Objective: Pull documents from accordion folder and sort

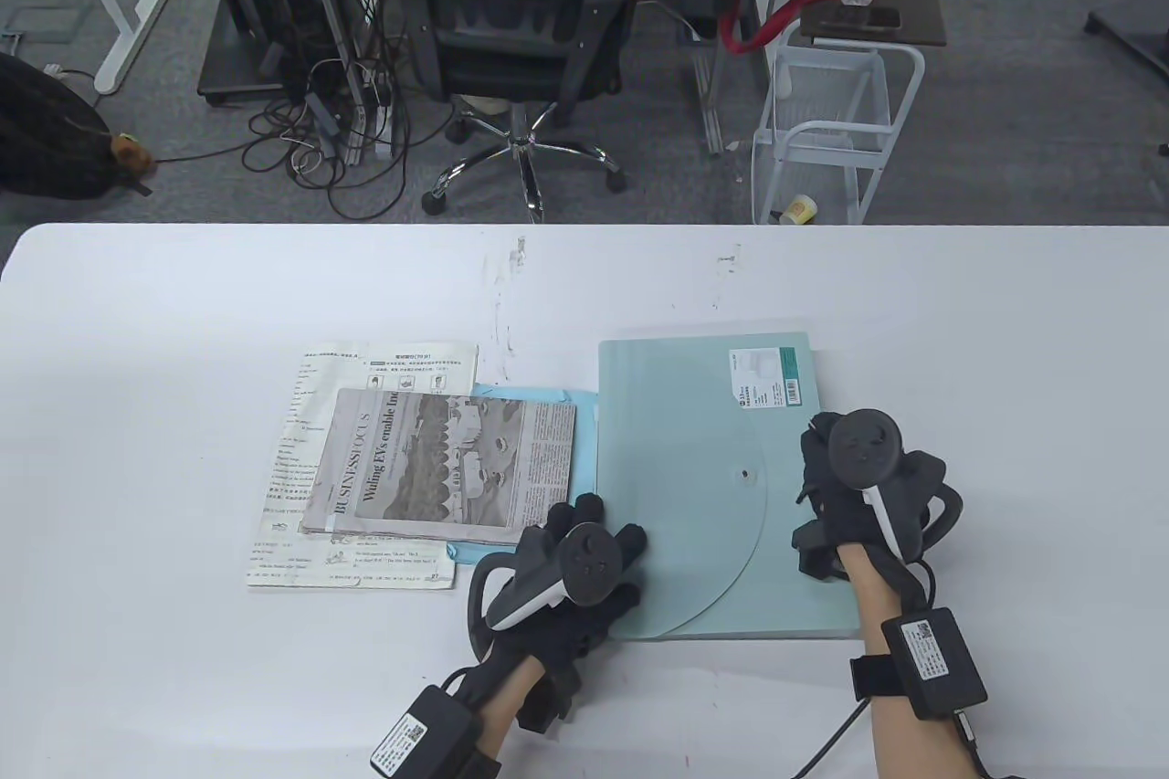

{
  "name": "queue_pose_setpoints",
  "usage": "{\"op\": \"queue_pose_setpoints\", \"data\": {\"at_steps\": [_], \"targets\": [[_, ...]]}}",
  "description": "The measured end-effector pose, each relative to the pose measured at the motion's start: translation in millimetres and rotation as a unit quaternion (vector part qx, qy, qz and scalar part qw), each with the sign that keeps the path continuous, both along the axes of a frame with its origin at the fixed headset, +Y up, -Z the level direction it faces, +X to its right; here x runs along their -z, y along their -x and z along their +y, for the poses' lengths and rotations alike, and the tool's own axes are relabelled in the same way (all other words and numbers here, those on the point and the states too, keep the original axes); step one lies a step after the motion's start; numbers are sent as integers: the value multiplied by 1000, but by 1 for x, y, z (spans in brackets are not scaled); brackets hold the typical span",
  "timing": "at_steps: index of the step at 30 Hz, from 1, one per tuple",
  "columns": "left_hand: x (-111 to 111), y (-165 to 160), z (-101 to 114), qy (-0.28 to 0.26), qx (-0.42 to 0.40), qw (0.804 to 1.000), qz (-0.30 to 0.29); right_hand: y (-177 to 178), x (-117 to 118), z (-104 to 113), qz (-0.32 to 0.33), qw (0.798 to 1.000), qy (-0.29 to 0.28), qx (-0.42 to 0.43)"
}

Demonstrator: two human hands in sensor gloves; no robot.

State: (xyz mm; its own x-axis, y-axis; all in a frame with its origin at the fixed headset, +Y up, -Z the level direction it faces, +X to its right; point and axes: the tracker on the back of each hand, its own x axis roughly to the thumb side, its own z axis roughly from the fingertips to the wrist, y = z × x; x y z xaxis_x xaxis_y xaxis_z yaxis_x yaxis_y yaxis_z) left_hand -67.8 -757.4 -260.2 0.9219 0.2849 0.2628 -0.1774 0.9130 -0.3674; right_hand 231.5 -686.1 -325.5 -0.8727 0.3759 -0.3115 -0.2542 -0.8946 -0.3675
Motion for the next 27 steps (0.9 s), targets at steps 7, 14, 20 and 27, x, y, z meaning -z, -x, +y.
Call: {"op": "queue_pose_setpoints", "data": {"at_steps": [7, 14, 20, 27], "targets": [[-1, -3, -1, -7, 16, 1000, -4, 13, 0, 4, 50, 999, 11, -9], [-1, -3, -3, 6, 7, 1000, -14, 38, 4, -6, 95, 993, 40, -59], [0, -3, -3, 6, 6, 1000, -20, 69, 6, -21, 124, 980, 63, -144], [-1, -6, -3, 2, 15, 1000, -25, 101, 14, -39, 145, 952, 107, -249]]}}
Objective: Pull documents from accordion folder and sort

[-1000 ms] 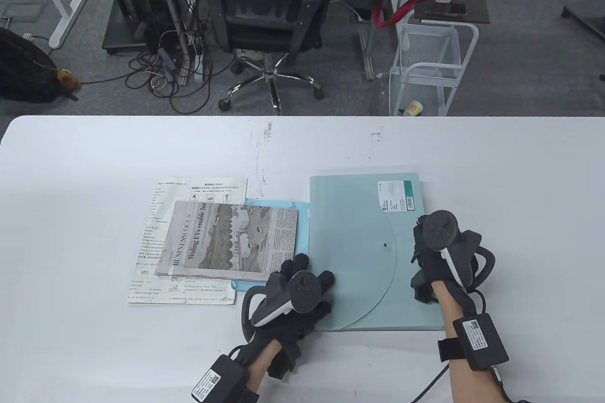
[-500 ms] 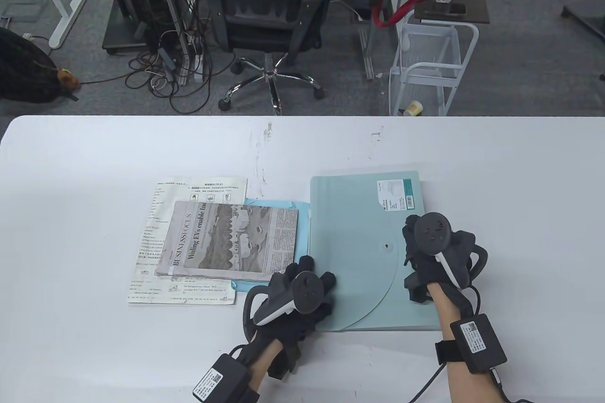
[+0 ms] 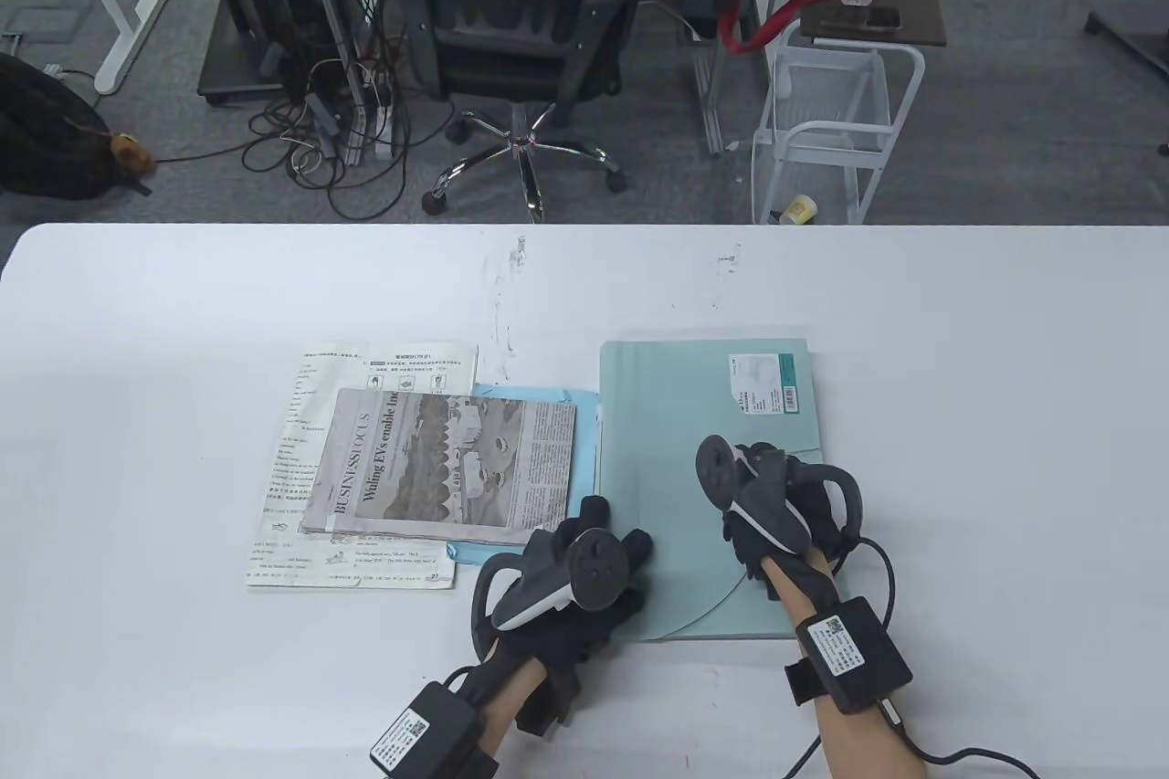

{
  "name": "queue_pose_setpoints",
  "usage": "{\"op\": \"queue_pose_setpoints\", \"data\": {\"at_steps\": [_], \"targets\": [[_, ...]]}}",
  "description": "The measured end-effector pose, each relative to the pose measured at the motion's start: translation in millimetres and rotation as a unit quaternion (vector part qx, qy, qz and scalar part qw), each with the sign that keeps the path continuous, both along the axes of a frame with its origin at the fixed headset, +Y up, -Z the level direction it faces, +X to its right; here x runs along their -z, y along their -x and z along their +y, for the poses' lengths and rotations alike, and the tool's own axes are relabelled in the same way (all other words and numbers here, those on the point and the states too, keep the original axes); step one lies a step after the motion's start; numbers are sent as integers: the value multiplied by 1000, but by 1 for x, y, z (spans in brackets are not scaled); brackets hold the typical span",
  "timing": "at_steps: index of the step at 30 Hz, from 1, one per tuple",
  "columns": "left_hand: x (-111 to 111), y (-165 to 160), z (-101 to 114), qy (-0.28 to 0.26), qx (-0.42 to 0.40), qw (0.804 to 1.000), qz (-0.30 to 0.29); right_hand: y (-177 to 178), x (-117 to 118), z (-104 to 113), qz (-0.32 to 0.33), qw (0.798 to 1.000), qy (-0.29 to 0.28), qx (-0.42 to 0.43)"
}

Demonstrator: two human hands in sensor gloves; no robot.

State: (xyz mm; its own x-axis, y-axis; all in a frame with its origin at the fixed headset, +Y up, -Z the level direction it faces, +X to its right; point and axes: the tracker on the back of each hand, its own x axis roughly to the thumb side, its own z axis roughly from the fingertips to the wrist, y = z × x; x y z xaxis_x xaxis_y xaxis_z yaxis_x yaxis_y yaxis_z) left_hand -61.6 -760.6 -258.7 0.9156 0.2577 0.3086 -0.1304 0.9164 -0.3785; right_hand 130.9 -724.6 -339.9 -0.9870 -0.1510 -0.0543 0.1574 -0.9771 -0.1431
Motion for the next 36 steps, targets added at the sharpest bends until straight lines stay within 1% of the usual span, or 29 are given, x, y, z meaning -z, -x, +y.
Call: {"op": "queue_pose_setpoints", "data": {"at_steps": [4, 10, 15, 21, 23, 24, 30, 34, 36], "targets": [[0, -1, 0, -7, 5, 1000, -6, 4, 7, -3, -9, 999, 29, -17], [0, -1, -1, 1, -4, 1000, -7, 4, 14, -7, -14, 998, 55, -11], [0, -1, -1, 3, -6, 1000, -8, 6, 14, -7, 9, 997, 73, -10], [-1, -3, 0, -9, 6, 1000, -11, 7, 12, -7, 38, 995, 87, -15], [-1, -3, -1, -6, 4, 1000, -12, 8, 13, -7, 31, 993, 114, -19], [-1, -3, 0, -5, 2, 1000, -11, 8, 13, -7, 32, 992, 118, -18], [0, -3, -1, -4, -1, 1000, -11, 4, 17, -4, 14, 984, 175, 12], [0, -3, -1, -3, -2, 1000, -12, 1, 23, -3, -1, 983, 182, 35], [0, -3, -1, -2, -4, 1000, -11, -1, 25, -3, -11, 984, 173, 42]]}}
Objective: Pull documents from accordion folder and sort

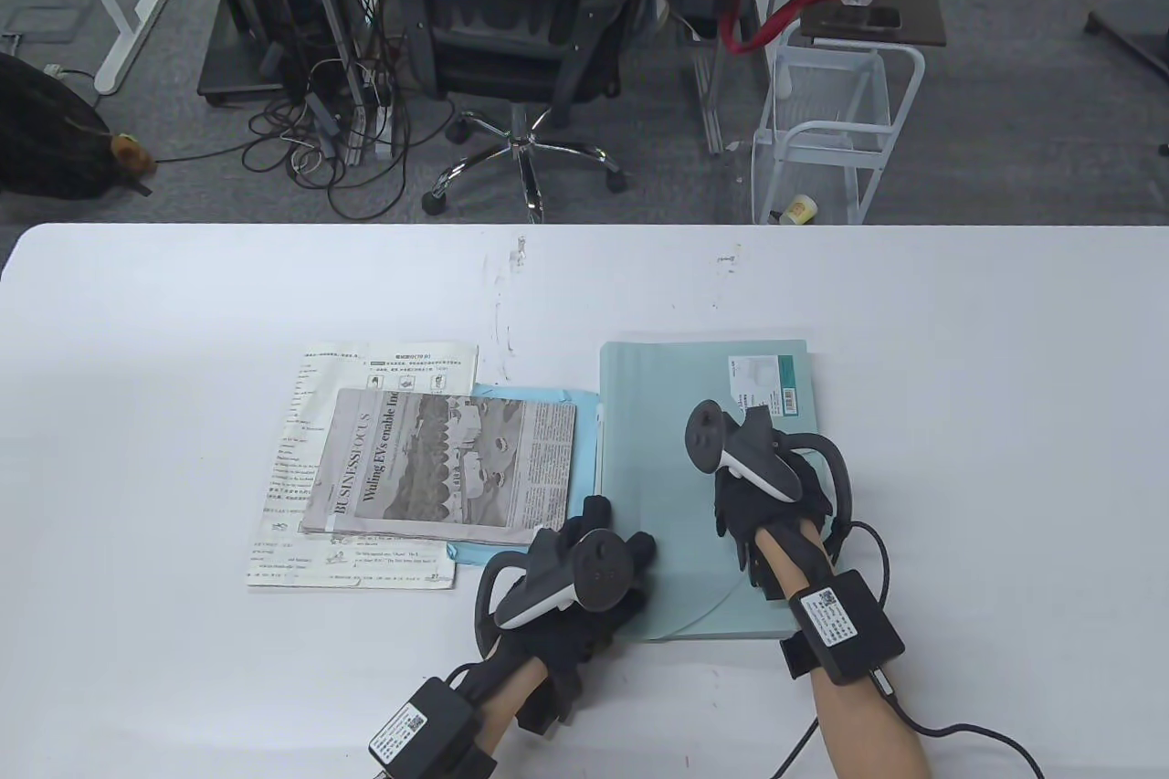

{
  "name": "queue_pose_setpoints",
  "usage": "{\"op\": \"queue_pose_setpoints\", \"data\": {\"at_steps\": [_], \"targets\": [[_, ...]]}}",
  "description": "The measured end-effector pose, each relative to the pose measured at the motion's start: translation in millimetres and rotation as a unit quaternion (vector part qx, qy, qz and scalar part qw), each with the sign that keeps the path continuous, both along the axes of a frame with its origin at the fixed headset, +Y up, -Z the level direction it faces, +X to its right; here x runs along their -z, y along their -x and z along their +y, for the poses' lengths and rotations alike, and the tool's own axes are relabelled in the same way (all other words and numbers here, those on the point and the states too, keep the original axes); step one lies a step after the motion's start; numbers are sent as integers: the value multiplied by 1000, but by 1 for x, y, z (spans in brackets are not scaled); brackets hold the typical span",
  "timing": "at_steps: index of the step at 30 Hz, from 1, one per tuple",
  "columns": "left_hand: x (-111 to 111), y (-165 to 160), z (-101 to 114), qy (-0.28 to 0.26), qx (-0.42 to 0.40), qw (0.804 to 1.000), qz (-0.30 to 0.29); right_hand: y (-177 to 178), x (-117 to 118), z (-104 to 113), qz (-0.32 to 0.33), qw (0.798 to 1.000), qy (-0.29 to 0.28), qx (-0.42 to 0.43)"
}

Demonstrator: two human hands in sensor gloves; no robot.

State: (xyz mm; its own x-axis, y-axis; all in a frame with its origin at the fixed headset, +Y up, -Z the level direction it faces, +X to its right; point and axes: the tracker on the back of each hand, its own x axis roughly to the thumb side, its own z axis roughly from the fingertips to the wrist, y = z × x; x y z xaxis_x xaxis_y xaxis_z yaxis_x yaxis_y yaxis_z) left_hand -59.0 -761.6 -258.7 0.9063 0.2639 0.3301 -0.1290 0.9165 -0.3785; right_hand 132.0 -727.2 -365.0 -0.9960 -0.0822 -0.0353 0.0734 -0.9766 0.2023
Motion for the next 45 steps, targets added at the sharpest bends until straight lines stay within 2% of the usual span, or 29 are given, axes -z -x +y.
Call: {"op": "queue_pose_setpoints", "data": {"at_steps": [7, 14, 19, 21, 25, 31, 34, 37, 42, 45], "targets": [[0, 0, 0, 0, -1, 1000, 1, -7, 1, -1, -48, 998, -24, 19], [0, -1, 1, -4, 9, 1000, 4, -3, -2, -2, -67, 995, -75, -26], [-1, -1, 2, -12, 9, 1000, 5, -8, -10, 10, -78, 991, -94, -47], [-1, -1, 2, -12, 6, 1000, 4, -11, -19, 20, -78, 990, -110, -43], [0, 0, 2, -10, 3, 1000, 4, -17, -42, 44, -59, 985, -162, 15], [2, 3, 5, -10, -2, 1000, 11, -8, -78, 54, -12, 979, -186, 85], [-3, 2, 8, -32, -2, 999, 0, -2, -89, 48, 7, 977, -191, 92], [-11, 7, 22, -107, -11, 994, -8, -2, -92, 40, 25, 968, -233, 88], [-16, 31, 43, -178, -77, 980, 38, -10, -96, 32, 19, 975, -211, 62], [-18, 44, 48, -209, -80, 973, 61, -13, -99, 29, 23, 978, -198, 54]]}}
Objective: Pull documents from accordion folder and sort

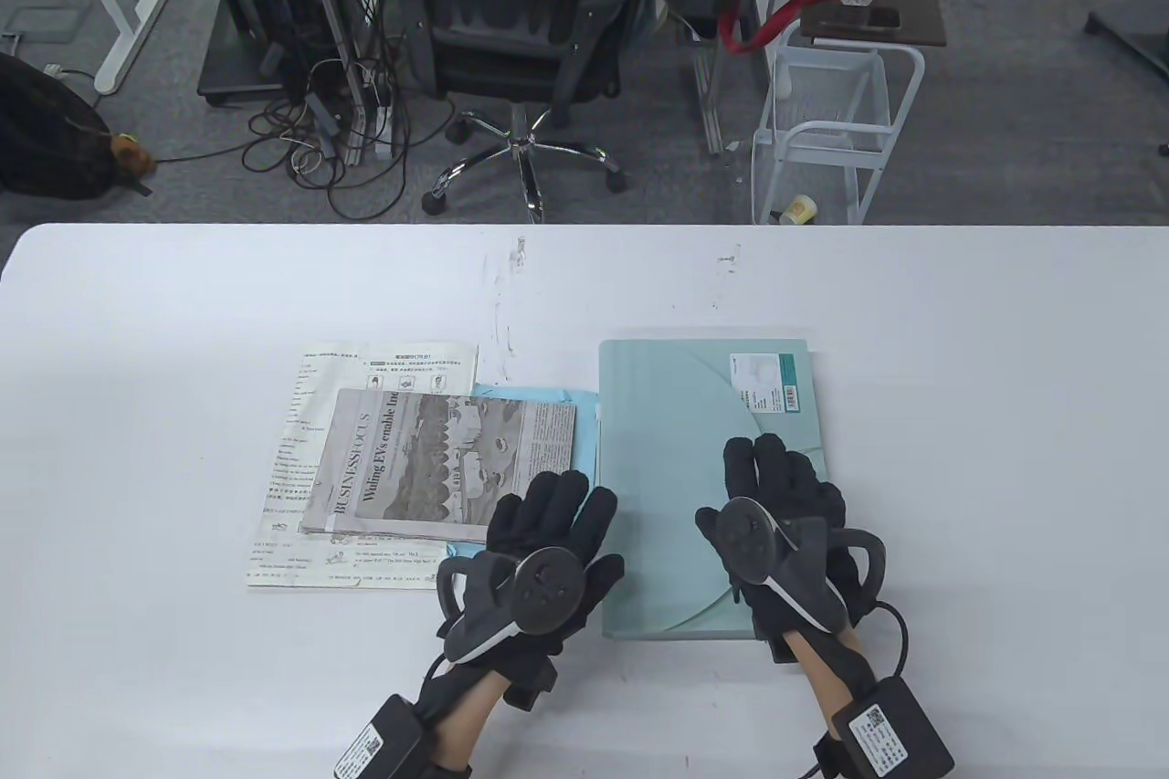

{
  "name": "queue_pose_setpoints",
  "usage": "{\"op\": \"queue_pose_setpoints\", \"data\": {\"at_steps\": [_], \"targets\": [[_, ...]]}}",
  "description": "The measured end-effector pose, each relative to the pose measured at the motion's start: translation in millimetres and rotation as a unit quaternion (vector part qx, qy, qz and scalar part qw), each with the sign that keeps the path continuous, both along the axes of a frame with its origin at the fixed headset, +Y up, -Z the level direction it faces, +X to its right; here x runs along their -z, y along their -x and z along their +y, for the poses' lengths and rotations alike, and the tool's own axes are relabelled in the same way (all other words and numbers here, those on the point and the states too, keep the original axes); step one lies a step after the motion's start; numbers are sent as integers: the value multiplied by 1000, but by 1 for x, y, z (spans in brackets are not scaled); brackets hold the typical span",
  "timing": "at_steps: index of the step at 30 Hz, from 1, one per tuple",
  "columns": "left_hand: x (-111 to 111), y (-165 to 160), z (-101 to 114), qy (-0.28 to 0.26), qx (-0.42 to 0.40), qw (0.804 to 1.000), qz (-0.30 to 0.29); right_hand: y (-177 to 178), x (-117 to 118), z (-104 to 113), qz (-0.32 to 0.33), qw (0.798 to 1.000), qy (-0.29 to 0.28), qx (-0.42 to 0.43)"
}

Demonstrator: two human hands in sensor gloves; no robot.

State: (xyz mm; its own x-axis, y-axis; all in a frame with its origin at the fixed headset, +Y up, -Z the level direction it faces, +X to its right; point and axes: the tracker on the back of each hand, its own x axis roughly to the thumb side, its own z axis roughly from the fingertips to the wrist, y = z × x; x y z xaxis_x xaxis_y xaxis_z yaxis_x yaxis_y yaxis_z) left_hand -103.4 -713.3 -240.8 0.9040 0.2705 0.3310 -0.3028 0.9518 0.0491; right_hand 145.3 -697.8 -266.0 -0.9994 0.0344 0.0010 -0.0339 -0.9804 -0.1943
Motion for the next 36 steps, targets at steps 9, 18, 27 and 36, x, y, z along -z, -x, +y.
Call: {"op": "queue_pose_setpoints", "data": {"at_steps": [9, 18, 27, 36], "targets": [[11, 18, -10, 35, 56, 997, 35, -5, -4, -7, 3, 998, 59, 5], [18, 22, -15, 66, 59, 995, 43, 1, -3, -17, 8, 996, 83, -21], [19, 21, -15, 78, 65, 994, 40, 4, -2, -20, 14, 996, 89, -28], [19, 20, -16, 86, 74, 993, 40, 5, -3, -20, 16, 996, 85, -28]]}}
